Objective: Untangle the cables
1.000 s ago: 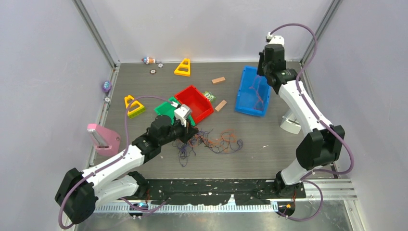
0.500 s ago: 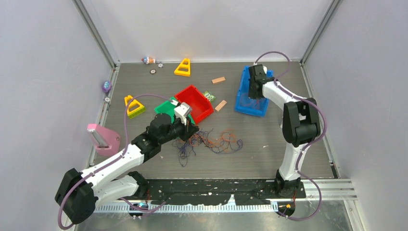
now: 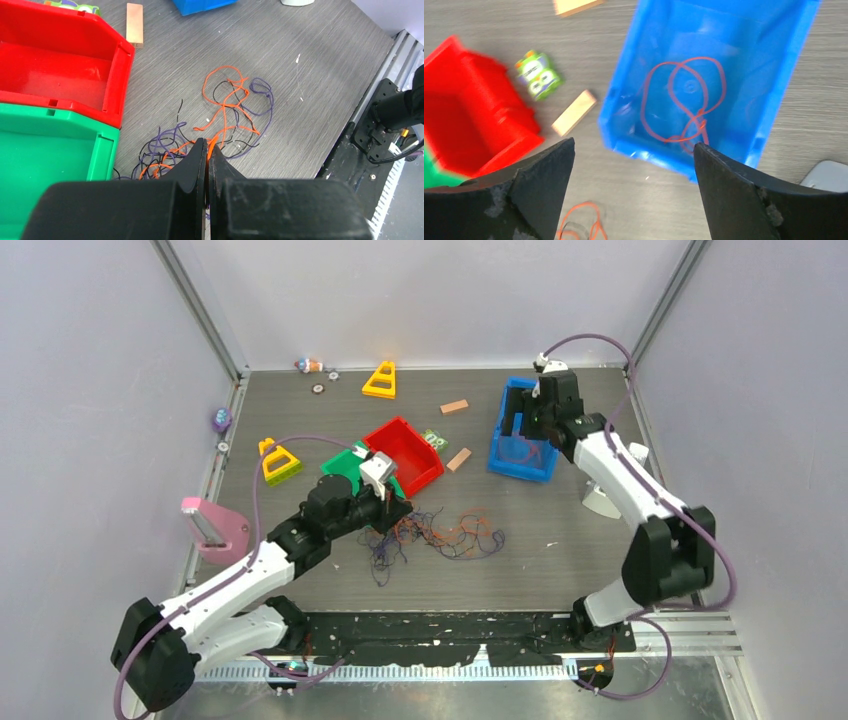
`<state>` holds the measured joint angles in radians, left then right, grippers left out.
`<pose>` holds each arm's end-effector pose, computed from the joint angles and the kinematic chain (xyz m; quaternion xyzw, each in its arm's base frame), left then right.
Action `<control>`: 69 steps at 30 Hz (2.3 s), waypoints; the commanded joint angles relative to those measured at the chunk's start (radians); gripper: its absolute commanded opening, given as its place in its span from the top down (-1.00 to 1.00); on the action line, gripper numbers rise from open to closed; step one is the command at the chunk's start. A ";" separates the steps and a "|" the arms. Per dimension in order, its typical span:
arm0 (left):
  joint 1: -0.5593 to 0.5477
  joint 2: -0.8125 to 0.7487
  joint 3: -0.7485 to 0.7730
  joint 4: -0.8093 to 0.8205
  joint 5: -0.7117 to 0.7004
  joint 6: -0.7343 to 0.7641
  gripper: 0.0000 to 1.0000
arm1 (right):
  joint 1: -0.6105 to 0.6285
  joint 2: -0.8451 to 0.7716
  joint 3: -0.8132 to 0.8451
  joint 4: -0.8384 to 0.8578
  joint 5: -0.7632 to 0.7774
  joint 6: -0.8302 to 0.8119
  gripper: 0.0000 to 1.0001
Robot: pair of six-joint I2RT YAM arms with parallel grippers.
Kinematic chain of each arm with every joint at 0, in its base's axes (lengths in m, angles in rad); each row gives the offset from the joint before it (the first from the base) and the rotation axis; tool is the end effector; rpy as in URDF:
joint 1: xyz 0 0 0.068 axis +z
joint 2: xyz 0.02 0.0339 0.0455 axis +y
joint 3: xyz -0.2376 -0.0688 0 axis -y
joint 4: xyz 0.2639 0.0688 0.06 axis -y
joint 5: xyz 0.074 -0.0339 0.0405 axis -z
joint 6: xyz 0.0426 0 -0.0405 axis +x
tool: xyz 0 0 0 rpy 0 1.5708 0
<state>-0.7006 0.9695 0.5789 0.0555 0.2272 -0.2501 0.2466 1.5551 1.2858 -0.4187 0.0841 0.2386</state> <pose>0.1937 -0.1759 0.2264 0.2449 0.7747 -0.3456 0.4695 0.3661 0.0885 0.2648 0.0143 0.9034 0.0656 0.4235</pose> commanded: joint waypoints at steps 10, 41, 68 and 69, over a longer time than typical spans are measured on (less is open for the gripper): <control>-0.009 -0.029 0.140 -0.081 0.093 0.018 1.00 | 0.215 -0.438 -0.503 0.470 -0.405 -0.033 -0.99; -0.008 0.092 0.695 -0.392 0.269 -0.105 1.00 | 0.640 -0.105 -0.665 1.392 -0.357 0.031 -0.77; 0.336 0.092 0.869 -0.223 0.383 -0.311 1.00 | 0.640 -0.311 -0.899 0.862 0.007 0.181 -0.05; 0.337 0.090 0.863 -0.222 0.388 -0.312 1.00 | 0.640 -0.329 -0.878 0.833 0.006 0.160 -0.36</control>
<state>-0.3679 1.0771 1.4673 -0.2630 0.5743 -0.5205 0.8837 1.3239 0.3584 0.5400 0.0078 0.4801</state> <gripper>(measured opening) 0.005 0.487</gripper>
